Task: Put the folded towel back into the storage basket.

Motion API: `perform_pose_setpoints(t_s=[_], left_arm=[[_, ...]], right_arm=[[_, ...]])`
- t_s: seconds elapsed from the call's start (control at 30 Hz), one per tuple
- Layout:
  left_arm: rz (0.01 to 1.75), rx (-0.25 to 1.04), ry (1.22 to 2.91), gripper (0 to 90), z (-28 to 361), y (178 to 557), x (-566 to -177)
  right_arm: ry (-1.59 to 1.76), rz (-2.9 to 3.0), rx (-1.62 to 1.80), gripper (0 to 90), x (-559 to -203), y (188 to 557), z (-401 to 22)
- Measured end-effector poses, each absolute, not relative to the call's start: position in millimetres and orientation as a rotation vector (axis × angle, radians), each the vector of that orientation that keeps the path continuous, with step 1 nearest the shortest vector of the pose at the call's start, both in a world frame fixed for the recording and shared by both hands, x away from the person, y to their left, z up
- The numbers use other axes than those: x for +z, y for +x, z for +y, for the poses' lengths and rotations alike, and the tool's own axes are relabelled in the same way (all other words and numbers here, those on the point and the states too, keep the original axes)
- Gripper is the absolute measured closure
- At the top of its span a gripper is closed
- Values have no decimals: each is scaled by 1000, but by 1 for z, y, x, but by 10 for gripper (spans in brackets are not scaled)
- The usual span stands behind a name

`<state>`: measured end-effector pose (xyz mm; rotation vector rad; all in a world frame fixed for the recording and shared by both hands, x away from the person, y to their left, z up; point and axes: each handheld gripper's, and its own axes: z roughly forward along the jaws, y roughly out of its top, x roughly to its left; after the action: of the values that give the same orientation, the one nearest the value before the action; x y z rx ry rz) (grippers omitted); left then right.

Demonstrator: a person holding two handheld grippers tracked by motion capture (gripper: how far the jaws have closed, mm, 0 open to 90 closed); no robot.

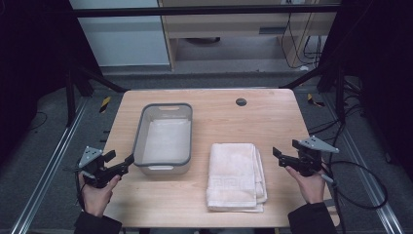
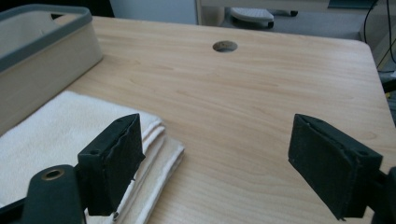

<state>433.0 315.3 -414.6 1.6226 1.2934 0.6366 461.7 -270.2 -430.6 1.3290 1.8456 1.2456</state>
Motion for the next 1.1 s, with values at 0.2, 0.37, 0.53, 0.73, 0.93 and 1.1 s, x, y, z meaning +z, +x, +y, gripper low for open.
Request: perform_pose_setpoints(t_s=[0.2, 0.37, 0.53, 0.73, 0.93, 1.1], left_arm=[[1268, 632, 1608, 225, 309, 436, -402], [1241, 630, 1620, 243, 300, 438, -394], [1212, 622, 1637, 256, 287, 439, -391], [1172, 615, 1651, 267, 271, 441, -387], [1133, 613, 1672, 268, 254, 442, -384], [1104, 594, 1689, 269, 237, 443, -384]], right_arm=[[1323, 1830, 1258, 181, -422, 464, -269], [1311, 1831, 1270, 186, -418, 466, -268], [1304, 1829, 1282, 191, -412, 468, -266], [1293, 1842, 1303, 194, -405, 472, -262], [1295, 1842, 1314, 195, -403, 475, -258], [1282, 1847, 1331, 197, -398, 479, -252]])
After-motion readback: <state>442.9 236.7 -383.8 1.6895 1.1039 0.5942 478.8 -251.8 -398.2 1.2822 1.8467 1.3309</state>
